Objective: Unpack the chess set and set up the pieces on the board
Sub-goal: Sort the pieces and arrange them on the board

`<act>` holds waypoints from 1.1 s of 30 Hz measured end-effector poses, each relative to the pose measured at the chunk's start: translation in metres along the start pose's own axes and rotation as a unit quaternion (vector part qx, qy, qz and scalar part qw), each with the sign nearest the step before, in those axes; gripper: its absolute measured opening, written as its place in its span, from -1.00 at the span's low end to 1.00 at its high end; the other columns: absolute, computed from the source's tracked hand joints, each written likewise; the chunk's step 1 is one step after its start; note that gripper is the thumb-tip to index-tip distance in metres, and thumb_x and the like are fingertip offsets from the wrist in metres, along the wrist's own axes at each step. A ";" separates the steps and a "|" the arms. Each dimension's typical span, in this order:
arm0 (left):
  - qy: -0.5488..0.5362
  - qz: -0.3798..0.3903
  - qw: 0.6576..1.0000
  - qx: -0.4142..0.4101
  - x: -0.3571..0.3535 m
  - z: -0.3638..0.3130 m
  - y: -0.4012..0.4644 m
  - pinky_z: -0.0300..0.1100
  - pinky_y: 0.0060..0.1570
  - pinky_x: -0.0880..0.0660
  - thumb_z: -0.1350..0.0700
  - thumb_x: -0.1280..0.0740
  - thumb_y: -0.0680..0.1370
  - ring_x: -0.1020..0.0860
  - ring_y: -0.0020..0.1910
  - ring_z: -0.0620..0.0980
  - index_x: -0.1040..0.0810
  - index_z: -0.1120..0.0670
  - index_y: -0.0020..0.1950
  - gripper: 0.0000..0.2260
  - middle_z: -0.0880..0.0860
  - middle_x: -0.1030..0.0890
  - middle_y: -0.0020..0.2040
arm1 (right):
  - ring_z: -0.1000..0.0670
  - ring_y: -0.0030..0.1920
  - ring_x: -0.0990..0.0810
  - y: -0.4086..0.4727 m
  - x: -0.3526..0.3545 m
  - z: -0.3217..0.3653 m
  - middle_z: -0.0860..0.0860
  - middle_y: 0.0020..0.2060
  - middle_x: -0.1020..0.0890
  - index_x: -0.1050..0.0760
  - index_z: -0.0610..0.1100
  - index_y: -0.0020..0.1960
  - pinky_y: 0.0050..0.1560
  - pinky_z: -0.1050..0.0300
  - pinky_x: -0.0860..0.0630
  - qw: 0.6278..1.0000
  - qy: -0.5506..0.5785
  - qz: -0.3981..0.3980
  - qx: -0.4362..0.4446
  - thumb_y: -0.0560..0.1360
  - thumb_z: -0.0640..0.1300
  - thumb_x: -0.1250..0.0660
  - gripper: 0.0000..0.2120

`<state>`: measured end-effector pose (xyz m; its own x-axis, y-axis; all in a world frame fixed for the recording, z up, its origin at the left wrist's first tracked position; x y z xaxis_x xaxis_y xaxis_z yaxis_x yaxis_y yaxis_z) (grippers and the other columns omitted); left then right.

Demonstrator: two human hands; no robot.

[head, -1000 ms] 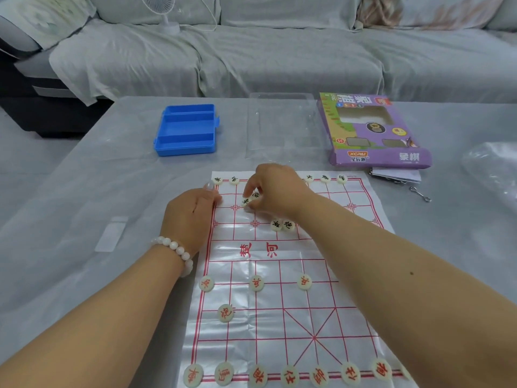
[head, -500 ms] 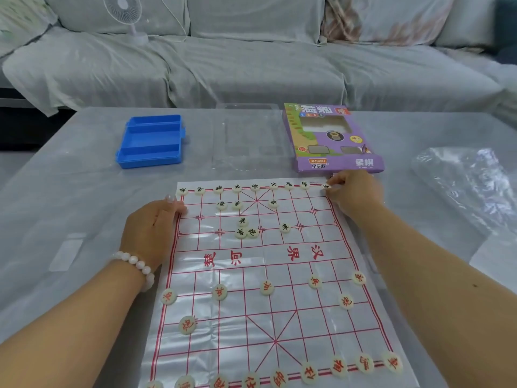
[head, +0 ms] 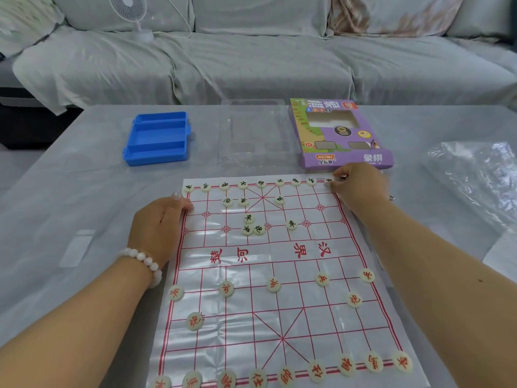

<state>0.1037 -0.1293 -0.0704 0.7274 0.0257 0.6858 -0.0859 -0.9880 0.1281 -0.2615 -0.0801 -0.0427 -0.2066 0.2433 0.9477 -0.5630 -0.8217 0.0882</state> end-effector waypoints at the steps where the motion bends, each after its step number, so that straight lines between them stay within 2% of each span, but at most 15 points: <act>1: 0.000 -0.001 1.000 0.001 0.000 0.000 0.000 -0.26 0.20 -0.20 -0.04 0.06 0.64 -0.47 0.23 0.05 -0.62 0.12 0.12 -0.52 0.08 -0.57 0.22 | -0.09 0.01 -0.60 -0.002 0.004 0.002 -0.02 0.02 -0.66 -0.60 -0.02 0.10 0.04 0.08 -0.48 1.000 0.001 -0.020 0.010 0.43 0.10 -0.40 -0.69; 4: -0.004 0.002 1.000 0.010 0.000 0.000 -0.001 -0.27 0.18 -0.20 -0.04 0.05 0.65 -0.47 0.22 0.05 -0.61 0.12 0.13 -0.53 0.08 -0.57 0.22 | -0.05 -0.06 -0.59 -0.014 0.014 0.019 0.00 -0.07 -0.65 -0.61 -0.05 0.08 -0.05 0.10 -0.47 0.997 0.033 -0.029 0.064 0.43 0.07 -0.41 -0.71; 7: -0.003 0.002 1.000 0.018 -0.001 -0.001 -0.001 -0.28 0.17 -0.20 -0.04 0.04 0.64 -0.47 0.22 0.05 -0.61 0.12 0.14 -0.54 0.08 -0.56 0.23 | 0.06 -0.26 -0.46 -0.028 0.008 0.047 0.12 -0.30 -0.48 -0.62 0.00 0.05 -0.28 0.18 -0.35 0.987 0.067 0.043 0.140 0.42 0.06 -0.42 -0.76; 9: -0.002 0.002 1.000 0.019 -0.001 -0.001 -0.001 -0.26 0.18 -0.20 -0.04 0.04 0.64 -0.47 0.22 0.06 -0.61 0.12 0.14 -0.54 0.08 -0.56 0.23 | 0.09 -0.30 -0.42 -0.035 -0.003 0.063 0.12 -0.31 -0.45 -0.61 0.03 0.08 -0.34 0.20 -0.30 0.979 0.048 0.087 0.179 0.41 0.08 -0.43 -0.72; 11: -0.003 0.003 1.000 0.019 -0.001 -0.001 -0.001 -0.26 0.19 -0.19 -0.05 0.05 0.64 -0.47 0.22 0.06 -0.61 0.12 0.14 -0.53 0.09 -0.56 0.22 | 0.07 -0.25 -0.45 -0.038 -0.013 0.072 0.09 -0.22 -0.50 -0.60 0.05 0.12 -0.31 0.21 -0.31 0.975 0.036 0.106 0.193 0.40 0.10 -0.44 -0.68; 17: -0.001 0.002 1.000 0.016 0.000 -0.002 -0.001 -0.25 0.20 -0.20 -0.04 0.05 0.64 -0.48 0.22 0.06 -0.61 0.12 0.14 -0.53 0.09 -0.57 0.21 | 0.02 -0.11 -0.50 -0.039 -0.031 0.081 0.05 -0.08 -0.53 -0.61 0.09 0.07 -0.09 0.15 -0.49 0.976 0.039 0.120 0.180 0.38 0.10 -0.45 -0.72; 19: 0.003 0.005 1.000 0.013 0.000 -0.003 -0.001 -0.25 0.21 -0.20 -0.04 0.05 0.64 -0.47 0.22 0.06 -0.61 0.12 0.14 -0.52 0.09 -0.57 0.22 | 0.04 -0.17 -0.47 -0.039 -0.028 0.081 0.06 -0.15 -0.53 -0.61 0.07 0.06 -0.22 0.21 -0.43 0.975 0.048 0.123 0.177 0.39 0.08 -0.45 -0.74; 22: 0.001 0.008 1.000 0.015 0.000 -0.002 -0.001 -0.25 0.21 -0.18 -0.04 0.05 0.64 -0.46 0.25 0.07 -0.60 0.13 0.15 -0.53 0.09 -0.55 0.25 | 0.11 -0.33 -0.39 -0.036 -0.009 0.067 0.13 -0.34 -0.39 -0.62 0.02 0.05 -0.37 0.25 -0.27 0.977 0.085 0.107 0.166 0.39 0.03 -0.46 -0.76; 25: 0.004 0.009 1.000 0.013 0.000 -0.001 -0.001 -0.26 0.20 -0.18 -0.03 0.05 0.65 -0.45 0.25 0.07 -0.60 0.13 0.15 -0.53 0.09 -0.54 0.25 | 0.13 -0.40 -0.33 -0.032 0.018 0.034 0.13 -0.39 -0.36 -0.63 -0.02 0.01 -0.38 0.26 -0.25 0.979 0.130 0.081 0.132 0.38 -0.03 -0.49 -0.78; 29: 0.012 0.010 1.000 0.012 -0.001 0.001 0.000 -0.25 0.20 -0.18 -0.05 0.06 0.64 -0.45 0.25 0.08 -0.60 0.13 0.16 -0.52 0.10 -0.54 0.25 | 0.08 -0.41 -0.28 -0.039 0.033 0.000 0.07 -0.42 -0.33 -0.63 -0.03 -0.03 -0.38 0.24 -0.23 0.980 0.117 0.124 0.102 0.37 -0.08 -0.50 -0.81; 33: 0.016 0.009 1.000 0.009 -0.002 0.001 -0.001 -0.24 0.20 -0.18 -0.06 0.06 0.64 -0.45 0.25 0.09 -0.59 0.13 0.17 -0.52 0.11 -0.54 0.25 | 0.08 -0.39 -0.31 -0.049 0.025 -0.018 0.06 -0.40 -0.37 -0.63 0.01 -0.05 -0.37 0.24 -0.24 0.980 0.087 0.161 0.080 0.36 -0.06 -0.51 -0.82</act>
<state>0.1034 -0.1290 -0.0727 0.7036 0.0134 0.7104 -0.0857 -0.9909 0.1037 -0.2534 -0.0240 -0.0287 -0.4934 0.0311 0.8693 -0.3161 -0.9374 -0.1459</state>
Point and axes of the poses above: each hand's wrist, its own y-axis towards the middle knuckle, its own x-axis out of the back of the hand, z = x × y, the point moved 6 cm from there along y, towards the middle knuckle
